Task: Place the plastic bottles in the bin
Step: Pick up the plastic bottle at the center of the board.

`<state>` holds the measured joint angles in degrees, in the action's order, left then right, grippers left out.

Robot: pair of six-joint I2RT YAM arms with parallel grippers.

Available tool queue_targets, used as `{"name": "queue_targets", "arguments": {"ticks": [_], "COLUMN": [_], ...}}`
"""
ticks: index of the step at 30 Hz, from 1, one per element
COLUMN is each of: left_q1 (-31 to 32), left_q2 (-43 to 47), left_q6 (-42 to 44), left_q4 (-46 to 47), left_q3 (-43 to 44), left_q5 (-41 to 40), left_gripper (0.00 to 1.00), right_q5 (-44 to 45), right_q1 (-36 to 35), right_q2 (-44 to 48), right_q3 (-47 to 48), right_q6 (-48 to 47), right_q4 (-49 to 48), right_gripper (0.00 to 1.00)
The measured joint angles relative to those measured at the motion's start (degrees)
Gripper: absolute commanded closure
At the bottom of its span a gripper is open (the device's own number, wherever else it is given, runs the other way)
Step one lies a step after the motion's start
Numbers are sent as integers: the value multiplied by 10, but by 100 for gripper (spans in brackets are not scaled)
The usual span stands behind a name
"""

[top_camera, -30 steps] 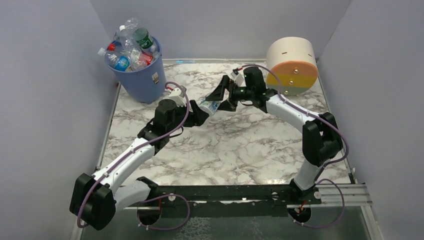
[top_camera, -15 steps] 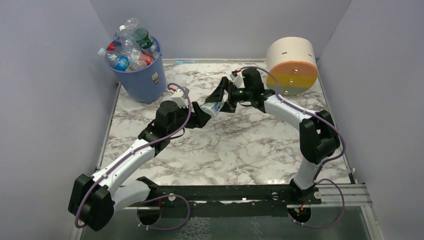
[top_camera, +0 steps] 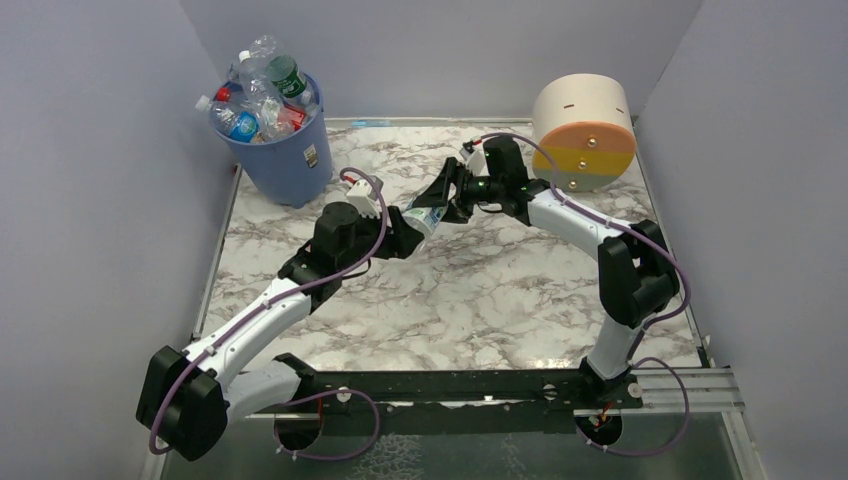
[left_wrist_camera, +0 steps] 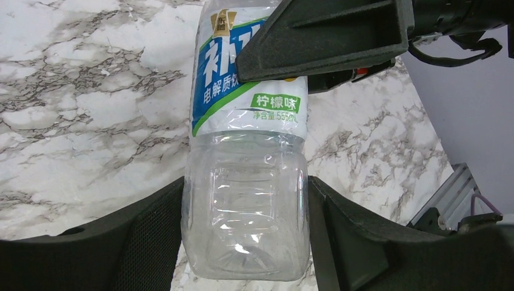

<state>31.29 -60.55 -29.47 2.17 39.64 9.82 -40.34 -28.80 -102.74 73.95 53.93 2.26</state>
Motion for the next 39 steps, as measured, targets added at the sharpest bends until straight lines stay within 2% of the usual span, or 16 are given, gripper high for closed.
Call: {"name": "queue_targets", "arguments": {"ticks": [3,16,27,39], "left_q1": [3,3,3,3], "left_q2": [-3,-28,-68,-92], "left_q6": [2,17,26,30], "left_q4": [-2,3,4,3], "left_q3": [0,7,31,47], "left_q5": [0,18,75,82], "left_gripper": [28,9,8,8], "right_q5": [0,2,6,8], "right_q1": [0,0,0,0], "right_q2": [0,0,0,0], "right_q3": [0,0,0,0], "right_q6": [-5,-49,-80,-110], "right_q4": [2,13,39,54], "right_gripper": [42,43,44,46]}}
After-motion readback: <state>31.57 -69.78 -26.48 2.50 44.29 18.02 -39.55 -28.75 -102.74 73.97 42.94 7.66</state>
